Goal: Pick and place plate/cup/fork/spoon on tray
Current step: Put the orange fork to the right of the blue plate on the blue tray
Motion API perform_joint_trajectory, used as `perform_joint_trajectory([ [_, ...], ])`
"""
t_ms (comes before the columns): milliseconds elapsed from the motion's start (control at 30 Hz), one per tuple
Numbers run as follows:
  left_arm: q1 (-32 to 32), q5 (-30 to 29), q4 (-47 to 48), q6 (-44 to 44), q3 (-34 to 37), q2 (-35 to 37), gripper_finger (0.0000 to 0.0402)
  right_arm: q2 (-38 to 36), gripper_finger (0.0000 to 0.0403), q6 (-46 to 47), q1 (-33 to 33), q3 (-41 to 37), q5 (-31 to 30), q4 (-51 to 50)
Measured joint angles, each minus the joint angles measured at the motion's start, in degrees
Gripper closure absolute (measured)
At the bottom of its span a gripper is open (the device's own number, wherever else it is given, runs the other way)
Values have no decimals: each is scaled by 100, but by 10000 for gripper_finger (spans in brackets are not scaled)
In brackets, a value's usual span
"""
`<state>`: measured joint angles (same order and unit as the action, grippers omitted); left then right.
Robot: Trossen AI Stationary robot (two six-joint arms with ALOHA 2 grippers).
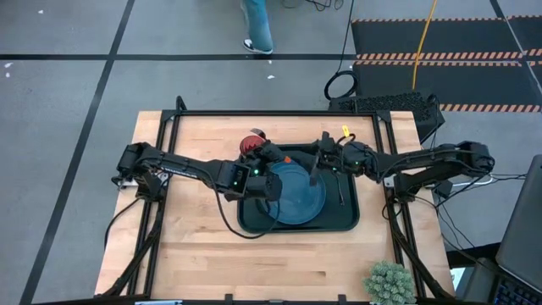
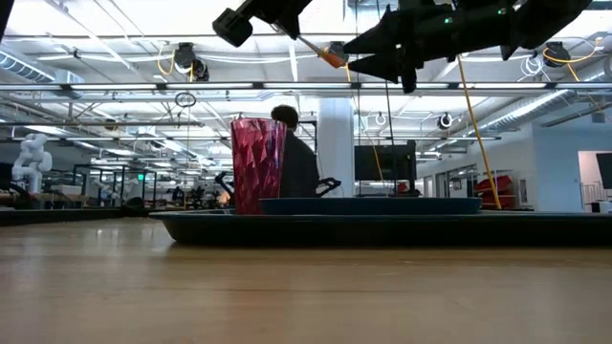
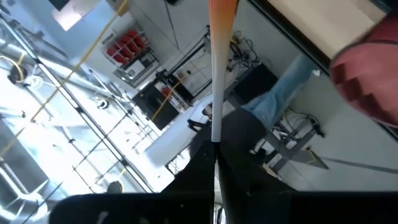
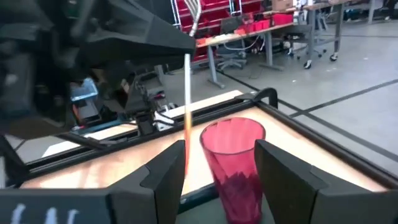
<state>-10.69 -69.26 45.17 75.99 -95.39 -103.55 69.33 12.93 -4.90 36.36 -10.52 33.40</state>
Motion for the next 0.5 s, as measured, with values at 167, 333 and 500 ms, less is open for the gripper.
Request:
perform_joint_trajectory([
  [167,-1,29,-410,437,4,0,399,193,220,-49,-54,0,284,221],
  [333,-1,31,-549,452,4,0,399,285,220,-55,-51,0,470,500],
  [500,-34,95,-616,343,4,-2,399,283,220,-71,-53,0,466,518],
])
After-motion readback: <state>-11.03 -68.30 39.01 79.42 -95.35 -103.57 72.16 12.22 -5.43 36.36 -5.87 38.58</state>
